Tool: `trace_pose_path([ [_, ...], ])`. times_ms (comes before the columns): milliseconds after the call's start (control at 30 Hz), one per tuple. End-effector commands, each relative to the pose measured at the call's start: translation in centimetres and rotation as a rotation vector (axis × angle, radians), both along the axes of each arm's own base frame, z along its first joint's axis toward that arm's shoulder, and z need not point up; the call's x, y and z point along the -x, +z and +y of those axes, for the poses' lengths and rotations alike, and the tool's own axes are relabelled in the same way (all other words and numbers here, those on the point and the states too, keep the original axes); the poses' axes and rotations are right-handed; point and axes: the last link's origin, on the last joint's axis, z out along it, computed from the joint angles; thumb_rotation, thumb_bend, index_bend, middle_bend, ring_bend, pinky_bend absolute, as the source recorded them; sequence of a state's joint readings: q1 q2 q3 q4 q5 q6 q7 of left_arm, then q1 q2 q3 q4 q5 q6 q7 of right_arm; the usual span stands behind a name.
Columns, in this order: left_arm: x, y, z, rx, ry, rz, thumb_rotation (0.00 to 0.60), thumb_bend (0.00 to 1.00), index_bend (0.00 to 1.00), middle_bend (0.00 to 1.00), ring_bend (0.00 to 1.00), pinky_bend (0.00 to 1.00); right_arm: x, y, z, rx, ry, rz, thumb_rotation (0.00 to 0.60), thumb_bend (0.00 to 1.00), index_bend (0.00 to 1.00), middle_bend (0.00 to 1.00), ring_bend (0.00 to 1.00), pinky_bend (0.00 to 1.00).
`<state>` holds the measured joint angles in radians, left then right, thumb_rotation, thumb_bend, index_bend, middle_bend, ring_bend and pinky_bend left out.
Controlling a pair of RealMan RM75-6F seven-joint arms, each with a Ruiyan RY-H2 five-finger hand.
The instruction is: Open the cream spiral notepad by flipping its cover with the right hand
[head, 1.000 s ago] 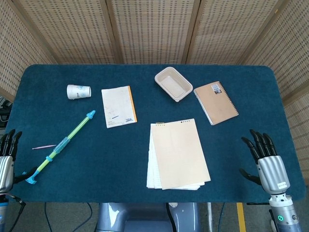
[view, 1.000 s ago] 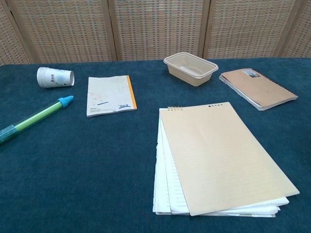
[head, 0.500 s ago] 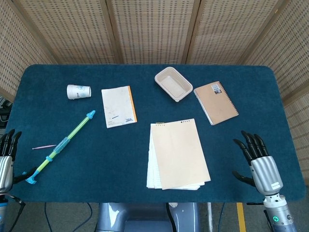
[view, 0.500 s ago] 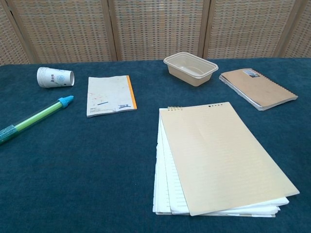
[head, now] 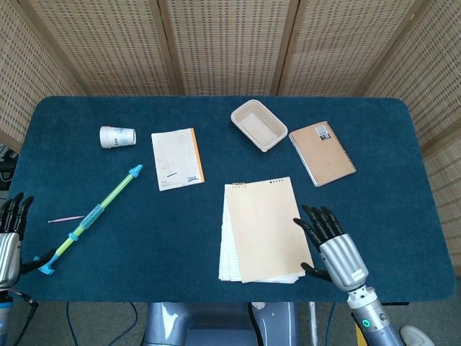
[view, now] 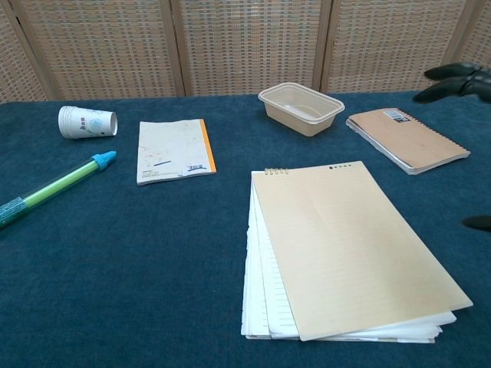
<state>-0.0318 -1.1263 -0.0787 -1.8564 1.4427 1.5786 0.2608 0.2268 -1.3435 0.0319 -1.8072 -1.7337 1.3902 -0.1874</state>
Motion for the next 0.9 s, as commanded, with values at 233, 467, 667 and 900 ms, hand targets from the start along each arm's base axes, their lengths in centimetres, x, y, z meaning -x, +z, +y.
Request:
trace_pose_path([
  [233,0.0,0.0,0.0,0.001,-0.001,-0.002,0.6,0.16,0.0,0.0,0.0,0.14,-0.7,-4.1,-0.1,-0.076,-0.026,0.021,0.6,0.38,0.16,0.0,0.0,0.06],
  [467,0.0,0.0,0.0,0.002,-0.004,-0.001,0.6,0.16,0.0,0.0,0.0,0.14,0.1,-4.6,0.2,-0.09,-0.049,0.026,0.6,0.35,0.16,0.0,0.0,0.06],
  [667,-0.1,-0.1,0.0,0.005,-0.006,0.004,0.6,0.16,0.0,0.0,0.0,0.14,0.8,-5.6,0.9,-0.128,-0.066,0.036,0.6,0.34,0.16,0.0,0.0,0.06],
  [900,-0.2,0.0,-0.1,0.0,-0.009,0.002,0.6,0.16,0.0,0.0,0.0,0.14,1.3,-7.6,1.0,-0.179,-0.095,0.055,0.6,0.29,0.16,0.0,0.0,0.06],
])
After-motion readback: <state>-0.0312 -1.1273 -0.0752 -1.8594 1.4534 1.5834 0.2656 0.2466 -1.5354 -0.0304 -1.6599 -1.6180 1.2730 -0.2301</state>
